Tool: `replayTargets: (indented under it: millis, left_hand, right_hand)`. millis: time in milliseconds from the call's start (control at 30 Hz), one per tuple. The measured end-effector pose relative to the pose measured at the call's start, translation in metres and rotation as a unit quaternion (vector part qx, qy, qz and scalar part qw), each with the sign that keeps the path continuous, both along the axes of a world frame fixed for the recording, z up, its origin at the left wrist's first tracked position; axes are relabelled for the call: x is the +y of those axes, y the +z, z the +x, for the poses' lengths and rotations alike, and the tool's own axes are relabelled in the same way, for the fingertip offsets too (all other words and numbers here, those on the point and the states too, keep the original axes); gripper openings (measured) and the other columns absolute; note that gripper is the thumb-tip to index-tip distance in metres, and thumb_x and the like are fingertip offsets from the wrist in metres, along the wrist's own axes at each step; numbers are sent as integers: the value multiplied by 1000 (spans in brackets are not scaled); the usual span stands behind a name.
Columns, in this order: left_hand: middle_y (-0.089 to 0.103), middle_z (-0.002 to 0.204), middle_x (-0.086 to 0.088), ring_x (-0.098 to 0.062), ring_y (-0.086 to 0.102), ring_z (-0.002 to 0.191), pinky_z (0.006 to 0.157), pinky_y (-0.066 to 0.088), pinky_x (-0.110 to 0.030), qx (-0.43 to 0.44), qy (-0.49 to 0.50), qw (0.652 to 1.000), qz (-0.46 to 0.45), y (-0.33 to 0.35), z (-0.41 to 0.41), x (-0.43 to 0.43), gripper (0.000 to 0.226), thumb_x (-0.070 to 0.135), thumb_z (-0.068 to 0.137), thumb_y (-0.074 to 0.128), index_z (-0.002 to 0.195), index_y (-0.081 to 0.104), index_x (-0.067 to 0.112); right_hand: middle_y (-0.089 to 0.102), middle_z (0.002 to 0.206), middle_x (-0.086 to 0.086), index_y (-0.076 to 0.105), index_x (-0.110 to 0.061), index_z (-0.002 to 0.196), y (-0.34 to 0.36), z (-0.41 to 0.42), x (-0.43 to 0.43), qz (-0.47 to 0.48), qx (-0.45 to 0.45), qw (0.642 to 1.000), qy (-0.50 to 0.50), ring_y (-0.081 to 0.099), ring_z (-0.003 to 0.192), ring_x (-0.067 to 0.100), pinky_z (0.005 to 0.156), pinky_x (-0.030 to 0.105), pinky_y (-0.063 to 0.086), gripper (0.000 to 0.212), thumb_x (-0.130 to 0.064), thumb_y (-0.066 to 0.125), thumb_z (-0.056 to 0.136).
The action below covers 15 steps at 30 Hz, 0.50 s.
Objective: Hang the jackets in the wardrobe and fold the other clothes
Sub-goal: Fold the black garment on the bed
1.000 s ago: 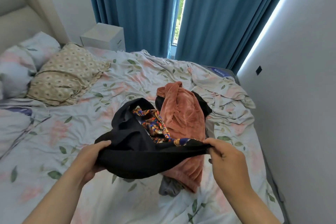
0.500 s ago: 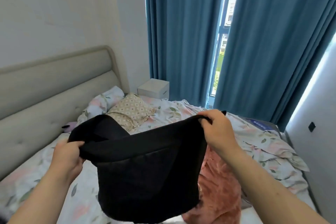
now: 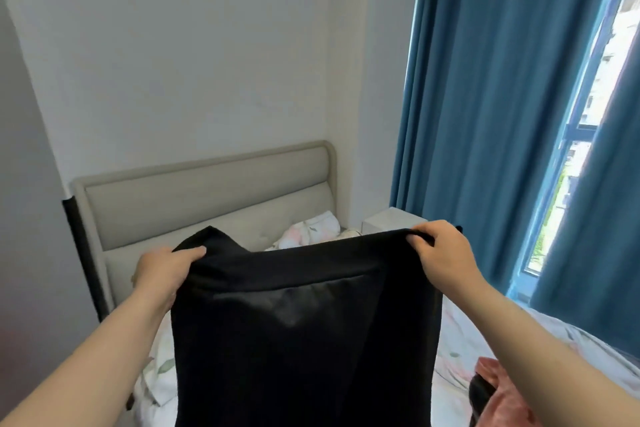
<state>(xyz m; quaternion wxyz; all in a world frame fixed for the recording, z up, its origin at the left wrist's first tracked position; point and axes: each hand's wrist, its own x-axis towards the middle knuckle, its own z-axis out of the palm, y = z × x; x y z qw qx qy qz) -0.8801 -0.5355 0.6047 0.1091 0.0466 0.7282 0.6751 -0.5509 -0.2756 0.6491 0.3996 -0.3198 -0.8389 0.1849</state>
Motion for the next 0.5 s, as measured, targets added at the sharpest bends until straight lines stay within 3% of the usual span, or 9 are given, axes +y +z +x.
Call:
replayTargets:
  millis: [100,200,267,333,367,433,500]
  left_hand:
    - [73,88,-14,-30,70,76,64,55,-33,24,-3,1000,-20,-5,-48,-4,11,17,80,78,83,70,10]
    - [69,97,-18,-33,66,86,68,51,-32,9,1,1000,-29,-13,-106,8,5,6,89,66,93,67,4]
    - [63,94,-14,-28,61,82,55,51,-26,-43,19,999,-16,-13,-148,23,12,4,91,61,103,63,4]
    - [52,88,-10,-22,54,78,42,52,-24,-84,12,996,13,-8,-189,40,10,3,92,56,100,56,8]
    - [49,89,-10,-22,53,81,47,56,-31,-95,2,995,42,-5,-208,48,9,1,90,52,96,53,9]
    - [46,90,-9,-21,52,88,71,56,-42,-111,-7,989,95,-2,-250,67,11,-1,88,48,92,50,10]
    - [48,89,-7,-18,53,83,81,52,-42,-116,-22,985,126,4,-291,88,11,2,88,46,90,50,11]
  right_hand:
    - [58,89,-15,75,-16,101,-4,-46,12,8,-9,1000,10,53,94,12,83,26,34,15,-17,61,96]
    - [59,88,-17,75,-17,100,-4,-101,25,13,-22,1000,18,52,92,11,83,26,35,16,-18,60,96]
    - [60,89,-15,75,-18,100,-5,-145,40,23,-36,999,22,51,91,11,82,25,34,16,-19,60,97]
    - [54,84,-22,74,-17,100,-4,-191,56,23,-36,999,17,50,91,11,83,25,33,15,-19,60,97]
    - [51,82,-23,74,-17,100,-3,-211,64,23,-35,999,15,50,92,12,84,26,33,14,-19,60,97]
    - [56,85,-20,73,-17,100,-4,-257,86,18,-37,999,4,51,94,14,85,28,35,15,-20,59,97]
    - [63,92,-9,74,-18,100,-2,-300,109,14,-39,999,-17,53,93,15,83,30,38,15,-21,59,97]
